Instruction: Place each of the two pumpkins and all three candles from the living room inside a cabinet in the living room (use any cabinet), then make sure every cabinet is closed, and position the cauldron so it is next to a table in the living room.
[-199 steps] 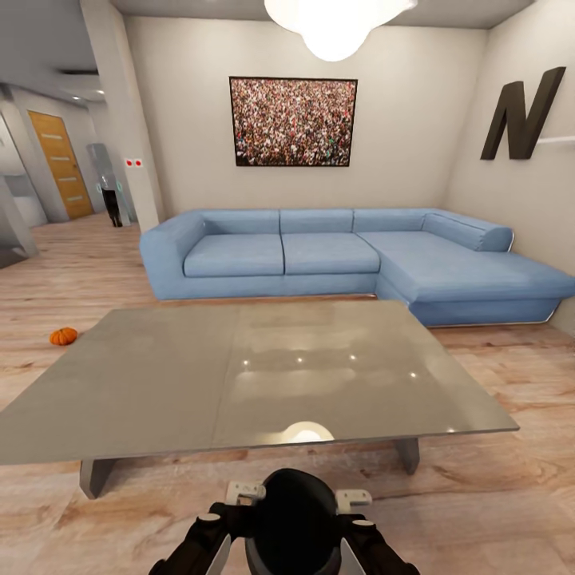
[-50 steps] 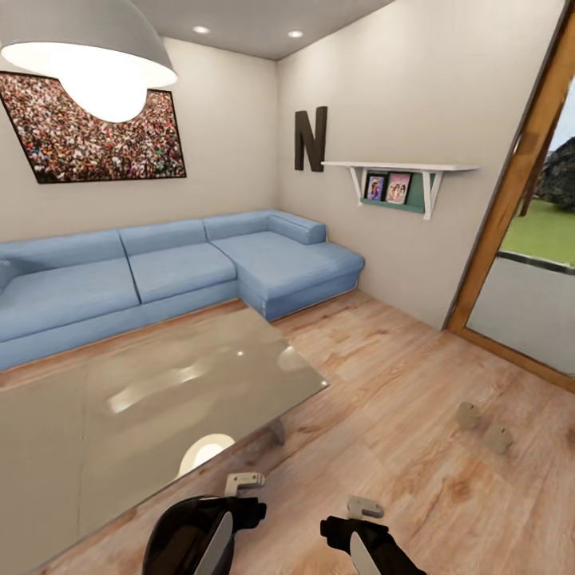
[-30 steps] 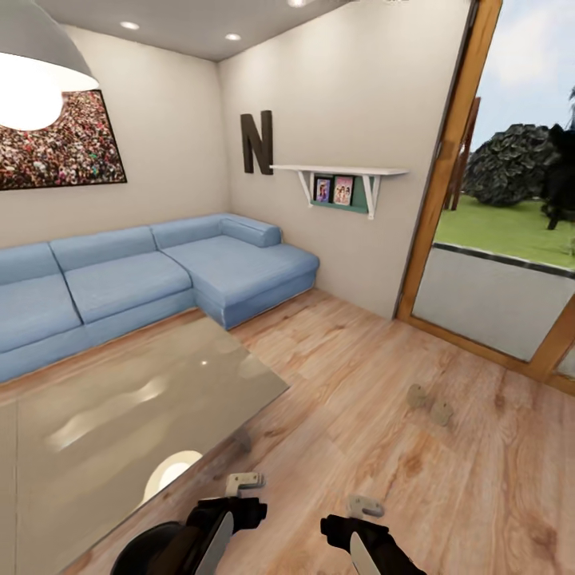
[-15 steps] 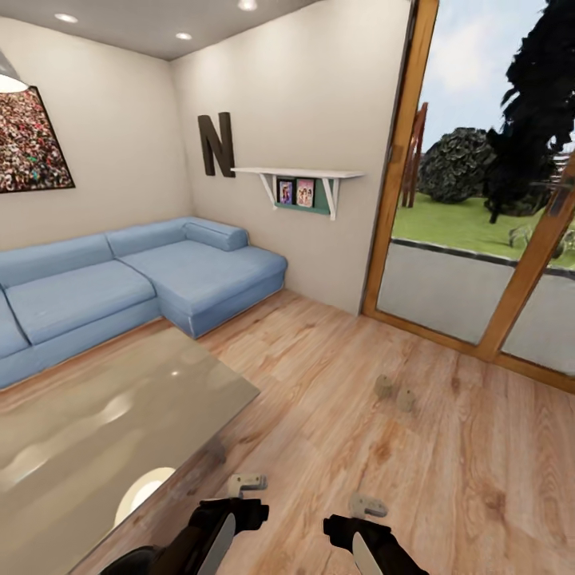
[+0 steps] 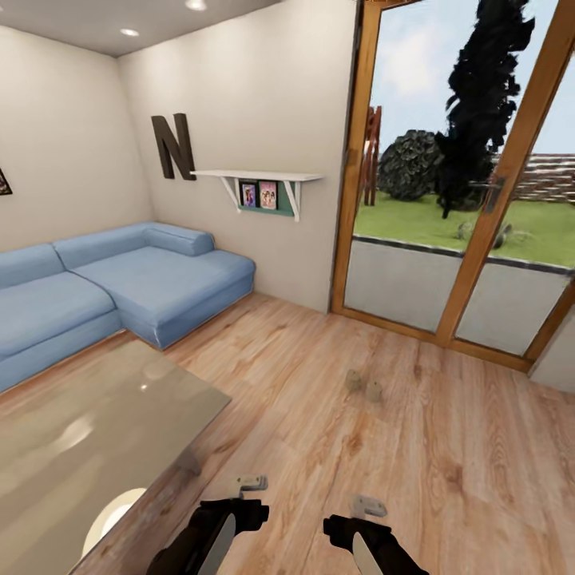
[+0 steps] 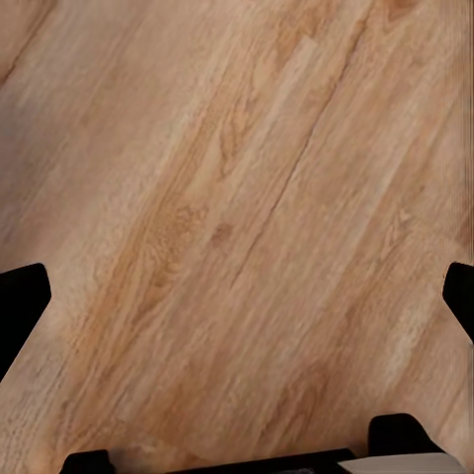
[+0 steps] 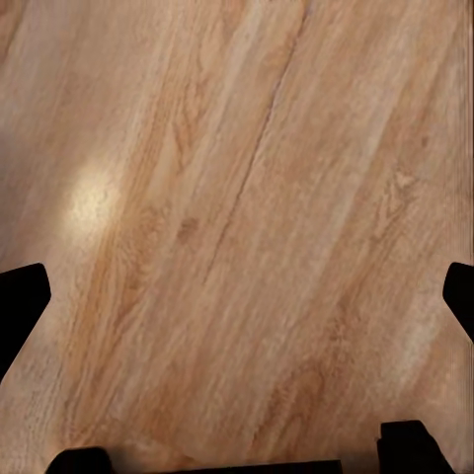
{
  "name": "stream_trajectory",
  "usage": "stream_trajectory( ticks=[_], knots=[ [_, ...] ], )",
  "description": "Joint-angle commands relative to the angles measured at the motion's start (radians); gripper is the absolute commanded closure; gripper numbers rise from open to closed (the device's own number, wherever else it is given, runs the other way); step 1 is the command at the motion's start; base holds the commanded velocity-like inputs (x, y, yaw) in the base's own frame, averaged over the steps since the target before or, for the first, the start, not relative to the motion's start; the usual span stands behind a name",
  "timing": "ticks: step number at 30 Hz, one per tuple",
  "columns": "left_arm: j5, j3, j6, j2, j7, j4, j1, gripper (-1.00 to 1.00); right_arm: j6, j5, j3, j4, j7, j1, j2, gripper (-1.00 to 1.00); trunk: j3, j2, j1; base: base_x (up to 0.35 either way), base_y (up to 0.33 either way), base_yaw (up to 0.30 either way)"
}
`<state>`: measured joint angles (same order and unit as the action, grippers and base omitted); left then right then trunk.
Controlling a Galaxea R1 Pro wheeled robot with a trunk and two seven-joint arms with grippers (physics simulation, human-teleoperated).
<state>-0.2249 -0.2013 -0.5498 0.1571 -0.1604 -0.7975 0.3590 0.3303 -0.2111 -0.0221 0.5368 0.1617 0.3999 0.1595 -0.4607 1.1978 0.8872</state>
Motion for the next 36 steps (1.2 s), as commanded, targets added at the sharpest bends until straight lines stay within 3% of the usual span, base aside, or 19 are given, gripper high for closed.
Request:
stream_trajectory(
  ticks=[1,36],
  knots=[
    [-0.011,-0.003,-0.004,-0.001,-0.009,-0.002,0.0,-1.0,0.004,-0.009,-0.002,0.002,0.007,0.0,0.0,-1.0,0.002,-0.007,-0.004,0.0,0.0,-0.281],
    [-0.012,-0.007,-0.004,-0.001,-0.01,-0.006,0.0,-1.0,0.004,-0.01,-0.002,0.002,0.006,0.0,0.0,-1.0,0.112,-0.252,-0.138,0.0,0.0,-0.279]
  ],
)
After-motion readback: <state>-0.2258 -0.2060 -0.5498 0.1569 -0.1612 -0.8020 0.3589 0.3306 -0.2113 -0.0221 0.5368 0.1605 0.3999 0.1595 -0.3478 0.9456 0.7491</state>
